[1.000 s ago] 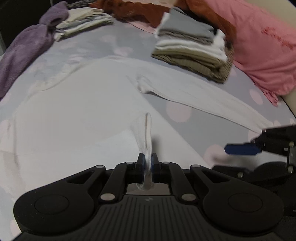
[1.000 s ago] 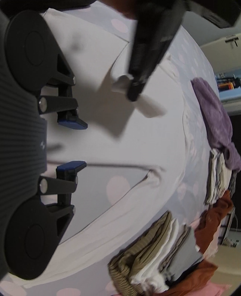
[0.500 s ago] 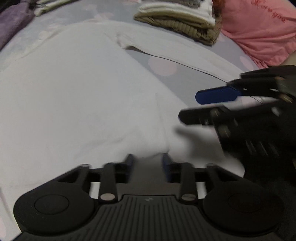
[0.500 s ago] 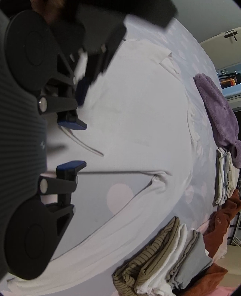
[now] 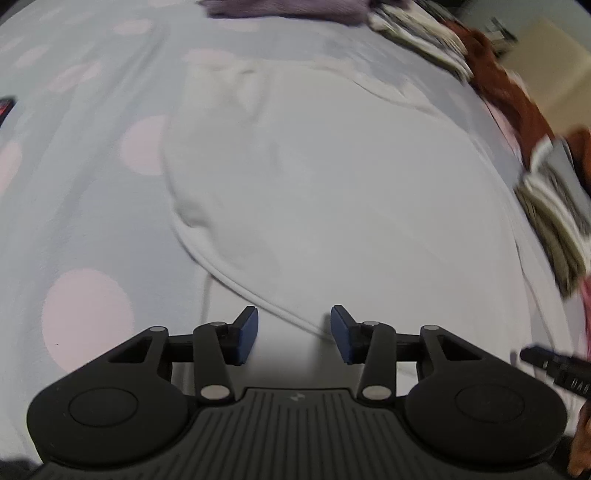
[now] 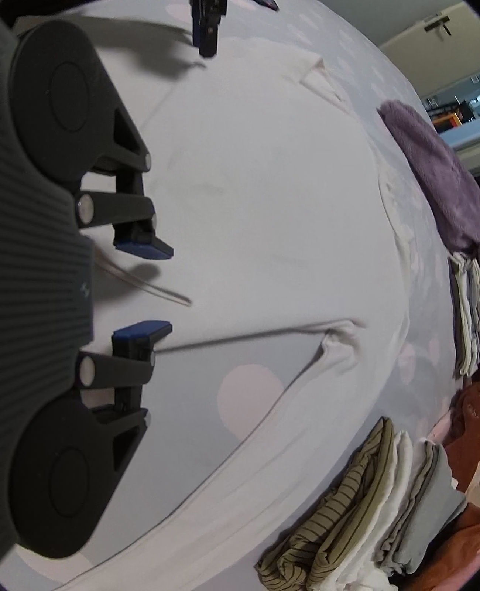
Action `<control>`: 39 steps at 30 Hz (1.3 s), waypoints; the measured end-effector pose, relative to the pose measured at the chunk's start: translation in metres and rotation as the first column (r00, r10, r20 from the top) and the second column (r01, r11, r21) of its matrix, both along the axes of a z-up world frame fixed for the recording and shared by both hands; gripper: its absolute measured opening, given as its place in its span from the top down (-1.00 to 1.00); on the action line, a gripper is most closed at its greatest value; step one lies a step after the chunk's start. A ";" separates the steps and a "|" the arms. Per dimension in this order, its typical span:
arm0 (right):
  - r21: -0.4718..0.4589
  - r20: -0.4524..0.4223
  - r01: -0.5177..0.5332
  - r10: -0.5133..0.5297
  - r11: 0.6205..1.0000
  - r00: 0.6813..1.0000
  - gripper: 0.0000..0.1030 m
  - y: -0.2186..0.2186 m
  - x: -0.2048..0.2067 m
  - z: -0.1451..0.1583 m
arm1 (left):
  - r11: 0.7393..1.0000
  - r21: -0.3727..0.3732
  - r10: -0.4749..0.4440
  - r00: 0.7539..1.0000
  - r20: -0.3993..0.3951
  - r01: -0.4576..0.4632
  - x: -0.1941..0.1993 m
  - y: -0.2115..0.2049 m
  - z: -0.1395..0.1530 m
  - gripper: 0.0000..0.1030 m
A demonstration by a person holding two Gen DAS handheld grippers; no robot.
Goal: Fold clothes
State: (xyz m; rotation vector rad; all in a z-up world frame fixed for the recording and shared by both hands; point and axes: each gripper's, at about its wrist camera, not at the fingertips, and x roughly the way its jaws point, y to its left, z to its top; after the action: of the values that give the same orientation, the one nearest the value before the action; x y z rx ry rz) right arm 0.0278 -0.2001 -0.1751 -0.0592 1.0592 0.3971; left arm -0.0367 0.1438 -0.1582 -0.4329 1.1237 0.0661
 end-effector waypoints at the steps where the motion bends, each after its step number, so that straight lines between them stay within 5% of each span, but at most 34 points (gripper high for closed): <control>1: 0.006 0.003 0.005 -0.005 1.000 1.000 0.23 0.001 0.003 -0.002 | 1.000 -0.003 0.018 1.000 0.005 -0.018 0.000 0.003 0.000 0.22; 5: -0.006 0.014 0.001 -0.001 1.000 1.000 0.31 0.009 0.011 -0.009 | 1.000 0.031 0.002 1.000 0.015 -0.003 0.003 -0.006 0.002 0.22; 8: -0.043 0.009 -0.012 0.013 0.999 1.000 0.67 0.014 0.015 -0.014 | 0.999 0.031 0.020 1.000 0.011 -0.020 0.003 -0.005 0.002 0.22; 15: 0.081 0.000 0.021 -0.021 0.996 1.000 0.92 -0.013 0.010 0.019 | 0.997 0.019 0.074 0.997 0.037 -0.075 0.000 0.012 0.006 0.22; 23: 0.043 0.015 0.029 -0.030 0.999 0.999 0.93 -0.033 0.001 0.038 | 0.996 0.016 0.091 0.996 0.019 -0.091 0.013 0.020 -0.002 0.22; 39: 0.034 -0.112 0.068 -0.064 0.997 0.992 0.93 -0.080 -0.022 0.050 | 0.999 0.000 0.044 0.998 0.040 -0.044 0.016 0.001 -0.002 0.22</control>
State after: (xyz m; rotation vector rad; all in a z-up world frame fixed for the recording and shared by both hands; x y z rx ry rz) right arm 0.0059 -0.2801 -0.1256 0.0322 1.1592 0.3633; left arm -0.0209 0.1447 -0.1600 -0.4562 1.0751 0.0968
